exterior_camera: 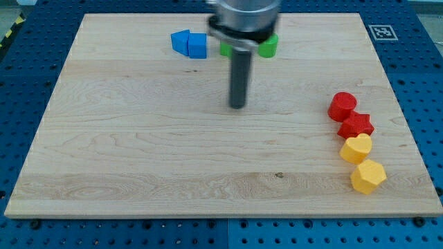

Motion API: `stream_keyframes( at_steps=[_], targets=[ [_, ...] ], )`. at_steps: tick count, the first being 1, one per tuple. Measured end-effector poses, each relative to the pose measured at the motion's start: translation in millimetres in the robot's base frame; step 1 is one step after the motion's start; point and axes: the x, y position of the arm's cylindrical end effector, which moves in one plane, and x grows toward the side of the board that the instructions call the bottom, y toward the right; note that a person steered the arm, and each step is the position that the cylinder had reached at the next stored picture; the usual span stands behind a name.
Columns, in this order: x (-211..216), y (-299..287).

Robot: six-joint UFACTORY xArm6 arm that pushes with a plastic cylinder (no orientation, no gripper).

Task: Slide the green star closer to red circle

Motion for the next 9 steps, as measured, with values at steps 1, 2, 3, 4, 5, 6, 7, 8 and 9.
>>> stream_keyframes(
  at_steps=[1, 2, 3, 4, 5, 6, 7, 8, 9],
  targets=[
    [-28, -88],
    [-88, -160],
    [-149, -196],
    [-172, -189],
    [-171, -168],
    [-171, -125],
    [-160, -103],
    [-140, -82],
    [-150, -47]
  ],
)
